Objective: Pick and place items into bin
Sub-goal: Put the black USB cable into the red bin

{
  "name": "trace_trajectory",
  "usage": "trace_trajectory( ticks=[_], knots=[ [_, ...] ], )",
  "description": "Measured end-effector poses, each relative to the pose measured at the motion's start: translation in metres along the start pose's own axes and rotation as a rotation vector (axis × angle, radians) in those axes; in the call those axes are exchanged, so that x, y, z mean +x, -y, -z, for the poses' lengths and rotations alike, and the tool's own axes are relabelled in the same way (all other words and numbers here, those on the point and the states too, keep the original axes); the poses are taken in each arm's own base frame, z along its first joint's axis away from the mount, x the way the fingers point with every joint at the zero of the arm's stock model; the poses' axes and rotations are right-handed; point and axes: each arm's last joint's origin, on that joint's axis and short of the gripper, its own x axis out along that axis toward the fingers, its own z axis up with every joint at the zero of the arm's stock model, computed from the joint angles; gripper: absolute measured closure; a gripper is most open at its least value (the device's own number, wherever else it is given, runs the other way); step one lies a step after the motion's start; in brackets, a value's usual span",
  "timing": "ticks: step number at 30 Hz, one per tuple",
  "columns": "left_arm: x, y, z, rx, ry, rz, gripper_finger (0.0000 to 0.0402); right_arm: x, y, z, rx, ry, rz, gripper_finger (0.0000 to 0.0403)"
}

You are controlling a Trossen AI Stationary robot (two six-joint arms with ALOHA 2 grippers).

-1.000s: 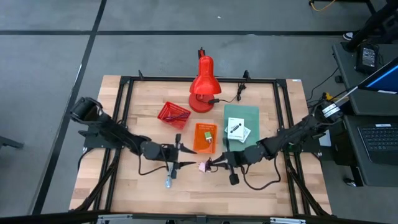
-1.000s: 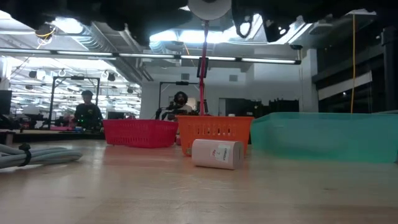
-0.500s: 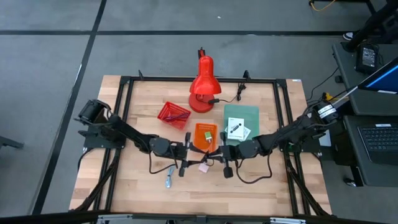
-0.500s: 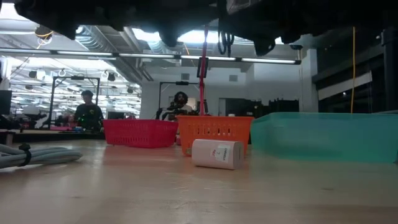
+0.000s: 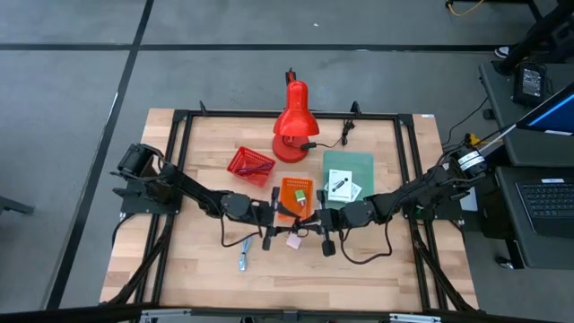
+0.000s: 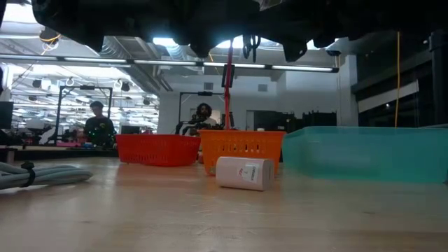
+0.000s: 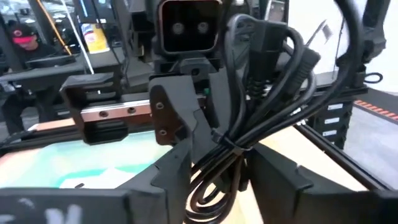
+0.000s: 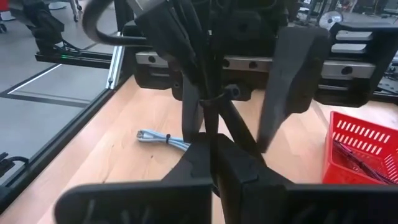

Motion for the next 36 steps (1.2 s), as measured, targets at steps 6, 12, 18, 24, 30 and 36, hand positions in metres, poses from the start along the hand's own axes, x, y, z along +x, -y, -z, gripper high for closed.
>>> trace_trajectory(
  ticks=[6, 12, 18, 24, 30, 36],
  knots=[
    [0.000, 0.001, 0.000, 0.050, 0.006, 0.045, 0.0330, 0.000, 0.000, 0.000, 0.000, -0.001, -0.003, 0.0403],
    [0.000, -0.002, 0.000, 0.051, 0.005, 0.046, 0.0375, 0.000, -0.001, 0.001, 0.001, -0.006, -0.004, 0.0399],
    [-0.003, -0.010, -0.006, 0.062, -0.014, 0.025, 0.0375, 0.000, 0.001, 0.000, -0.039, -0.006, 0.017, 0.0367],
    [-0.028, -0.021, -0.024, 0.068, -0.004, -0.042, 0.0375, -0.002, 0.004, -0.003, -0.092, -0.011, 0.138, 0.0310],
    [-0.059, -0.030, -0.020, 0.092, -0.145, -0.184, 0.0375, -0.006, 0.009, -0.004, -0.128, -0.056, 0.189, 0.0270],
    [-0.079, -0.038, -0.013, 0.104, -0.302, -0.404, 0.0375, -0.011, 0.013, -0.003, -0.098, -0.115, 0.199, 0.0314]
  ],
)
